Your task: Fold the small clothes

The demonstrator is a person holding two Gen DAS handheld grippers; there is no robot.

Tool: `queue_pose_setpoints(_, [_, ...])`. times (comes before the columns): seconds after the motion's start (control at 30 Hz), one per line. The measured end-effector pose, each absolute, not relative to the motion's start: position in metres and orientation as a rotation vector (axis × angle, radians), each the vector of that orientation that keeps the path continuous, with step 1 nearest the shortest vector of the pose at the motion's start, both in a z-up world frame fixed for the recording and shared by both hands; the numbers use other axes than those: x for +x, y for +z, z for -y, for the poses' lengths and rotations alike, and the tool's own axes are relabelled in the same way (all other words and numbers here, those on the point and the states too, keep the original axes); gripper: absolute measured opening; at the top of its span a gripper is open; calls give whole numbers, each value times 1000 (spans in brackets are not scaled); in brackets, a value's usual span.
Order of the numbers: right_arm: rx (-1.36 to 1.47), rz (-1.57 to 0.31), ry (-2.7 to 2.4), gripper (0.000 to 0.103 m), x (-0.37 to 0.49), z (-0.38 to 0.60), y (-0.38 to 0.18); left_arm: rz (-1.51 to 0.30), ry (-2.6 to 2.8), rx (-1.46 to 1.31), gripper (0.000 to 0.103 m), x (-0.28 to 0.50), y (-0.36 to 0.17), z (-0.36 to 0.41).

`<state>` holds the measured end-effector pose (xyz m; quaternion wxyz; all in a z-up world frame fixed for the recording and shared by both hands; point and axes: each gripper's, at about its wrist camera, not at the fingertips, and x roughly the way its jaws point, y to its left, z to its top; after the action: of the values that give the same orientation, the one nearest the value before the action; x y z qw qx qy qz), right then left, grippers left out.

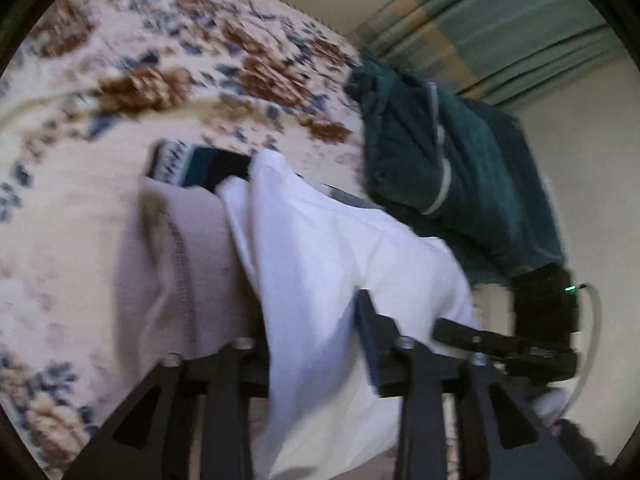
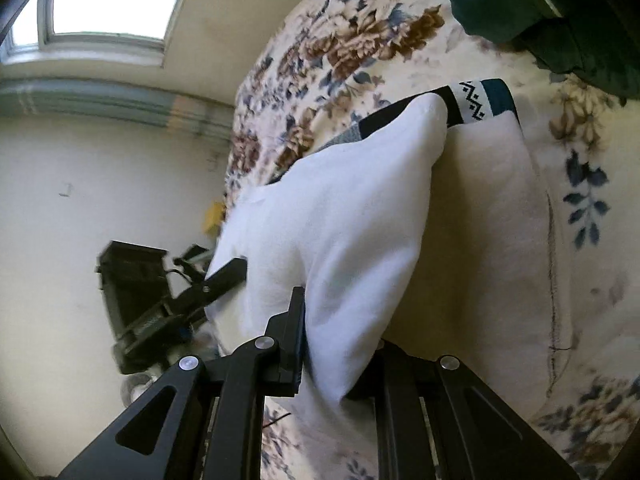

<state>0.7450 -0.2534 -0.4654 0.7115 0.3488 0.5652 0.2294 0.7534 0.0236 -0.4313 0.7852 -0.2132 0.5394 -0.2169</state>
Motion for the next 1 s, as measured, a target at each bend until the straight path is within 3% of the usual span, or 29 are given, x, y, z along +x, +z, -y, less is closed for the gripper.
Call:
queue_pose_setpoints(0.03, [705,-1269,477,18,746,250,-460,-1158,-405,-406,52,749,-426,-24])
queue_pose_setpoints(0.1, [631,-1298,422,33,744,246,-456,-1112,-337,-329,55,743,-417,-23])
queue_pose_setpoints(0.23, [474,-1303,255,42,727,238,-440,-1014,-225,-186,98,726,-401,-20])
queue_pose_setpoints(0.43, [239,-1214,3,88,692,226,-402,-989,-133,-18,103,707,-386,-8])
queue_pose_setpoints(0.47, [207,-1209,-46,100,685,225,-398,-980,-123,-3,103,702,-383,-6])
queue_pose_setpoints(0.5, [176,-1209,-88,103,677,225,-394,-976,-117,12,103,699,-380,-4])
queue_pose_setpoints(0.77, [-12,-1158,-257,103,604,214,-356,-963,-113,61,103,640,-346,5])
queue_pose_setpoints(1.0, [-32,-1067,-284,103,531,204,-272,-929,-102,52,103,575,-289,3])
